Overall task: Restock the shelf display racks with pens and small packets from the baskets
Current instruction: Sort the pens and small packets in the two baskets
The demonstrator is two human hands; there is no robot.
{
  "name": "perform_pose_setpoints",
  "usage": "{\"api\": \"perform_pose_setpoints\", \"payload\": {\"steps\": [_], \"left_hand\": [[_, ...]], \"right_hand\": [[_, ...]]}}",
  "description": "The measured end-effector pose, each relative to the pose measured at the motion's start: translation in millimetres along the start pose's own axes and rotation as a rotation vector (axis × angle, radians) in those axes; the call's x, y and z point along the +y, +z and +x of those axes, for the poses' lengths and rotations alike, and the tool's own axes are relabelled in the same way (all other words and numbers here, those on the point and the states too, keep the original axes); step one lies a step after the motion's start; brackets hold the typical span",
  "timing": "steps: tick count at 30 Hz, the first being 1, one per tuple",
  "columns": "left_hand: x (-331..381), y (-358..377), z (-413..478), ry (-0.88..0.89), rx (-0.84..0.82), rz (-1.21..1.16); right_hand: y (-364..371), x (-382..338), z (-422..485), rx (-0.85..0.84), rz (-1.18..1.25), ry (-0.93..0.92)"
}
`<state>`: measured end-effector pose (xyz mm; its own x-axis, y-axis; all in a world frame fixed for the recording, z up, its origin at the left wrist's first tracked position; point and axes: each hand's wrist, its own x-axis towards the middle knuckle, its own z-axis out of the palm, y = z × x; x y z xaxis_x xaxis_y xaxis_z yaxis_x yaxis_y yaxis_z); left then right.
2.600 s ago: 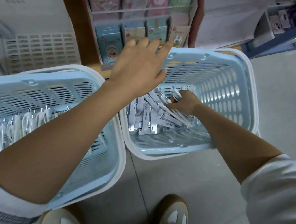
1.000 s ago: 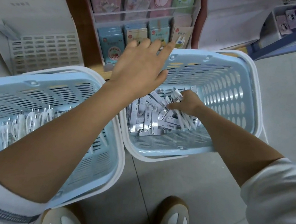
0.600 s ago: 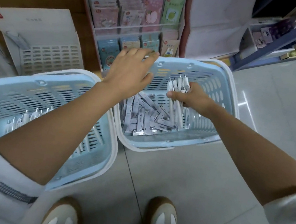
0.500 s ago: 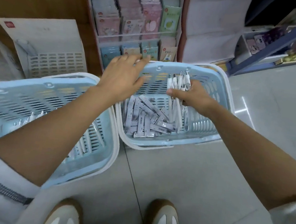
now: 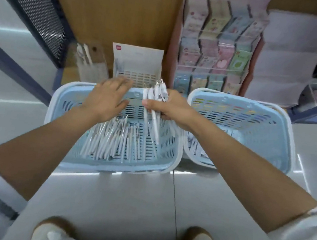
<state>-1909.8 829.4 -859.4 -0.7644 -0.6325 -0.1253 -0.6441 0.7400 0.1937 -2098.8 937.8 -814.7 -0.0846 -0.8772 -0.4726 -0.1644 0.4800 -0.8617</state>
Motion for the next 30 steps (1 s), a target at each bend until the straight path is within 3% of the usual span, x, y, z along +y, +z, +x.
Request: {"api": "perform_pose_setpoints", "payload": {"steps": [5,15,19,25,30], "left_hand": [[-43.2,2.1,-20.8,0.018,-0.007,0.09],[-72.1,22.8,-33.0,0.116,0.169,0.186],[-73.0,27.6,-30.4,0.121,0.205,0.173],[-74.2,27.8,-25.6,0.124,0.199,0.136],[-73.1,28.3,-26.3,0.121,0.194,0.11]], "right_hand": [[56.0,28.5,34.0,-0.053,-0.094,0.146],[106.9,83.8,68.7,0.189,-0.012,0.452],[123.1,93.5,75.8,0.229,0.012,0.469],[114.0,94.2,74.4,0.293,-0.461,0.475],[109.9,91.5,71.8,0.404,-0.537,0.313]]}}
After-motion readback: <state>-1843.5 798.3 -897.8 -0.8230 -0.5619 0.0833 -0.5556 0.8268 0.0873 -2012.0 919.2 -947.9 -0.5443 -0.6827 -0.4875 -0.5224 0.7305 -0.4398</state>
